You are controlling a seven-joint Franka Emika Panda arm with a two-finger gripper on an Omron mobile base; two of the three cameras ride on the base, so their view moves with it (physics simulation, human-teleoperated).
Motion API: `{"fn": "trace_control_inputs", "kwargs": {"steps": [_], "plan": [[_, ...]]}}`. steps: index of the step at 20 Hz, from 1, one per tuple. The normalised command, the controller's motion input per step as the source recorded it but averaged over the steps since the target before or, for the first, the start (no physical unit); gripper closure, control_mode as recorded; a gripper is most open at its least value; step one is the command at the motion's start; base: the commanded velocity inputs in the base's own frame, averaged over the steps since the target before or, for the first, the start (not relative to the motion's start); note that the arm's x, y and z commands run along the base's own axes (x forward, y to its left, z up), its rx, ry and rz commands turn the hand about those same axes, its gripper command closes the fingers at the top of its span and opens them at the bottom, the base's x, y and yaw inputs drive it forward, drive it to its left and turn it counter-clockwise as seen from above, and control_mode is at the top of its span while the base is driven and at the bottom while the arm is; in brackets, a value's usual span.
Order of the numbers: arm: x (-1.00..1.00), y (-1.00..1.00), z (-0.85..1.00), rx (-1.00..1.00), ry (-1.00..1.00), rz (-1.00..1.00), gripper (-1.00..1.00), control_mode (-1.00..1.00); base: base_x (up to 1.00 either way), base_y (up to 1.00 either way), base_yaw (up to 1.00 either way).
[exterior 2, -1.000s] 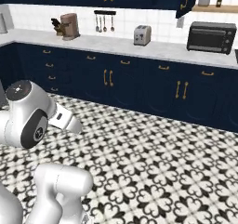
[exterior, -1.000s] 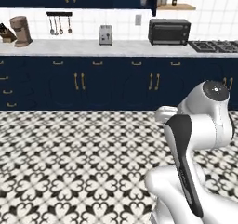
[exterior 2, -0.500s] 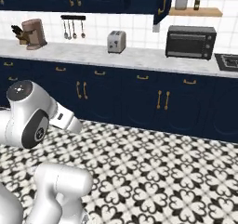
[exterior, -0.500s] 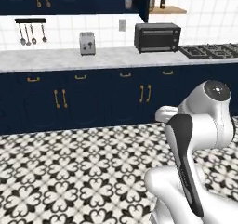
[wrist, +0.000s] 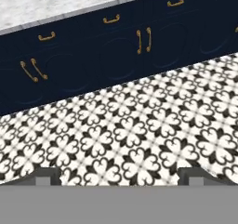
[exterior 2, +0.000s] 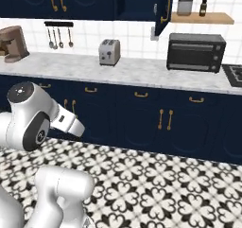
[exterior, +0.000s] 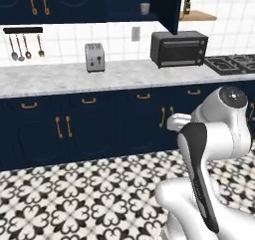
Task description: Gather all objects into one cabinet and sort the glasses and bowls to opposite sides.
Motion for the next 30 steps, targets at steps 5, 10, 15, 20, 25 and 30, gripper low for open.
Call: {"fn": "trace_control_inputs", "kwargs": {"steps": [5, 10, 15, 20, 25, 30], "plan": [[0.0, 0.0, 0.0, 0.0, 0.0, 0.0, -1.0, 1.0, 1.0, 0.4, -0.08], [0.0, 0.0, 0.0, 0.0, 0.0, 0.0, -1.0, 1.0, 1.0, 0.14, -0.05], [0.0, 0.0, 0.0, 0.0, 0.0, 0.0, -1.0, 1.0, 1.0, -0.08, -0.04], [0.0, 0.0, 0.0, 0.0, 0.0, 0.0, -1.0, 1.0, 0.89, -0.11, 0.0], [0.0, 0.0, 0.0, 0.0, 0.0, 0.0, -1.0, 1.0, 0.94, -0.32, -0.03], [0.0, 0.0, 0.0, 0.0, 0.0, 0.0, -1.0, 1.0, 0.83, -0.38, -0.01]]}}
